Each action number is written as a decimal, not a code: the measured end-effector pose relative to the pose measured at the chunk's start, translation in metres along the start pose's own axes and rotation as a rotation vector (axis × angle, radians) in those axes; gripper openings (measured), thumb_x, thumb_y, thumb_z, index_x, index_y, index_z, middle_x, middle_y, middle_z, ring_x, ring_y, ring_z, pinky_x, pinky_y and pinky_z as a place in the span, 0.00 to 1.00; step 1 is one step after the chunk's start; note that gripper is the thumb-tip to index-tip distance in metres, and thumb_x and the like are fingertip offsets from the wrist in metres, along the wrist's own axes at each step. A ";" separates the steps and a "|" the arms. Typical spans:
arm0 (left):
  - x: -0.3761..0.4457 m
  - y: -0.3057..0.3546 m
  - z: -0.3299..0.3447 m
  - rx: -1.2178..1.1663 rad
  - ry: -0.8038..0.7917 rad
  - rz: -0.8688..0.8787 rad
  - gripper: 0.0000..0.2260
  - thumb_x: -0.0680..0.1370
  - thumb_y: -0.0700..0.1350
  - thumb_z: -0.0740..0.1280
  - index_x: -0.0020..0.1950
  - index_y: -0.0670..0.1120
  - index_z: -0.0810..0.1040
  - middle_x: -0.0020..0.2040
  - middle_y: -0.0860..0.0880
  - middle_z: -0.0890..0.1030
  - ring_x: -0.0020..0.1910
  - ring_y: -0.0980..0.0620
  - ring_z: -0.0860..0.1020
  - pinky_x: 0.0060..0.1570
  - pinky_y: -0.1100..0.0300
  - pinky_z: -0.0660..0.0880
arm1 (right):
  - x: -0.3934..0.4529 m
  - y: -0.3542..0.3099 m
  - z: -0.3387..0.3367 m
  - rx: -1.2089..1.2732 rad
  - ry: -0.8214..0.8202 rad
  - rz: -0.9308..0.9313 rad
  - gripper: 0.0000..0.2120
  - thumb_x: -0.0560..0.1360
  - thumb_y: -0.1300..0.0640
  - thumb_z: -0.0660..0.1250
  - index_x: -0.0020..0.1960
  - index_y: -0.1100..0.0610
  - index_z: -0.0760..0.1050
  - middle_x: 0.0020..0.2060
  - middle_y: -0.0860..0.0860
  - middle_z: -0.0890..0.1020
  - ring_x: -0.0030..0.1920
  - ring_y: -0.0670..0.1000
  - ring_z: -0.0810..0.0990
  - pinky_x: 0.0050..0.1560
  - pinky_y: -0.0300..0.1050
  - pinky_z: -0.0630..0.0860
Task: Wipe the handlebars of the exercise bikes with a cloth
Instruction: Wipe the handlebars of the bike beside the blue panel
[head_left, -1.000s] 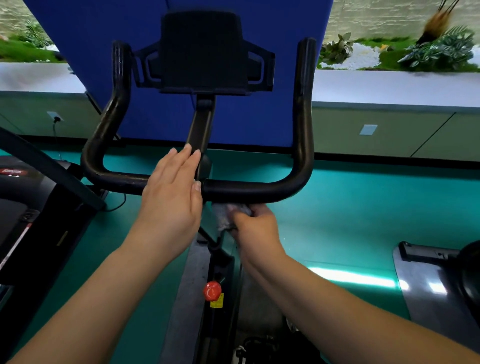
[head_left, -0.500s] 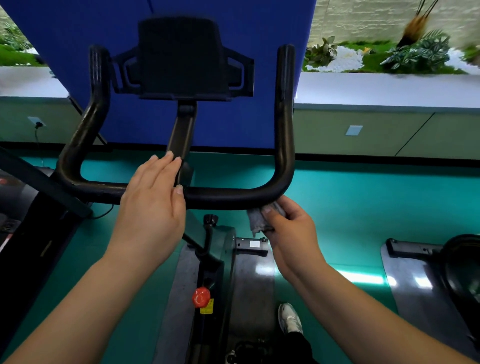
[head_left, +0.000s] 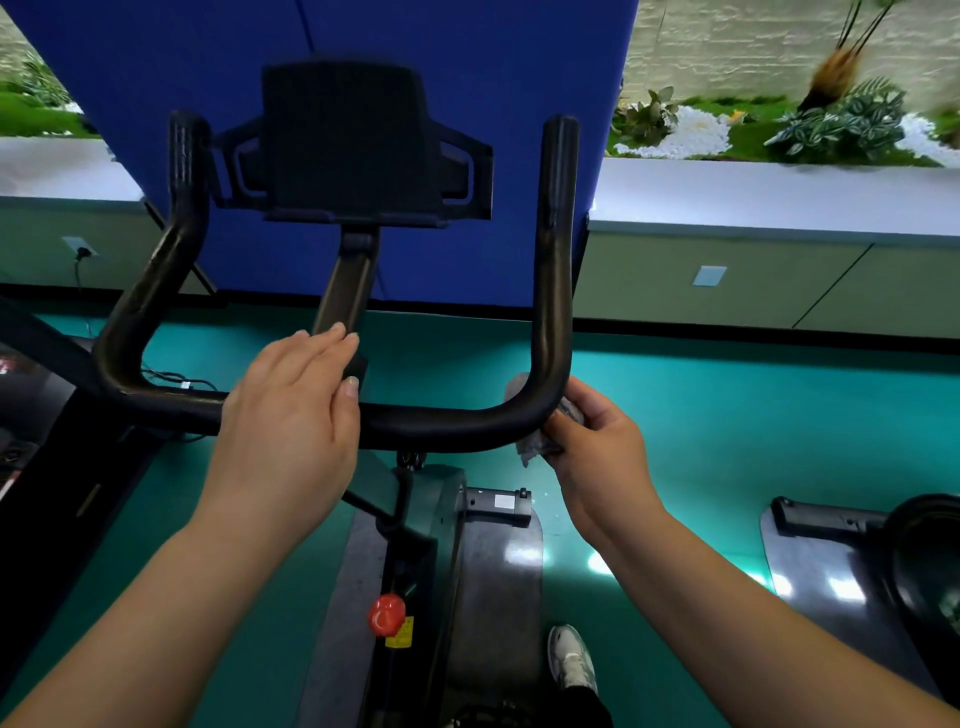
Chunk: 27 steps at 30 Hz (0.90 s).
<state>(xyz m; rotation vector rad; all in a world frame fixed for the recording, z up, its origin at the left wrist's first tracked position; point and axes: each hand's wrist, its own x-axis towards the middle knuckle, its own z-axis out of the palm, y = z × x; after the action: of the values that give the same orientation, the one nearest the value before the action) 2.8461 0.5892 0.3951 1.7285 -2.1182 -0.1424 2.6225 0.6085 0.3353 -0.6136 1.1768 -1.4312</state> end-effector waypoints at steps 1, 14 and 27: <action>0.002 0.002 0.000 0.008 -0.002 0.001 0.19 0.82 0.48 0.54 0.71 0.46 0.70 0.71 0.51 0.70 0.71 0.50 0.65 0.70 0.45 0.62 | 0.002 -0.002 -0.001 -0.002 -0.001 0.004 0.14 0.75 0.70 0.64 0.58 0.61 0.79 0.48 0.62 0.83 0.36 0.54 0.76 0.35 0.44 0.74; 0.058 0.047 0.009 0.020 0.024 0.145 0.23 0.77 0.50 0.57 0.72 0.47 0.69 0.71 0.49 0.69 0.70 0.47 0.66 0.69 0.44 0.64 | 0.029 -0.022 -0.009 -0.050 -0.135 0.025 0.21 0.71 0.77 0.60 0.55 0.58 0.81 0.46 0.56 0.85 0.45 0.56 0.81 0.41 0.48 0.75; 0.111 0.073 0.009 0.089 0.054 0.195 0.26 0.78 0.45 0.65 0.75 0.50 0.63 0.77 0.51 0.57 0.77 0.49 0.53 0.73 0.43 0.56 | 0.076 -0.042 -0.007 -0.024 -0.176 0.065 0.20 0.72 0.75 0.63 0.56 0.57 0.80 0.46 0.56 0.86 0.48 0.55 0.84 0.48 0.46 0.80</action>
<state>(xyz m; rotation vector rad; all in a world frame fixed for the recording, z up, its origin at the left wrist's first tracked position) 2.7591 0.4978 0.4374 1.5431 -2.2689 0.0545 2.5807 0.5334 0.3522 -0.6973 1.0671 -1.2826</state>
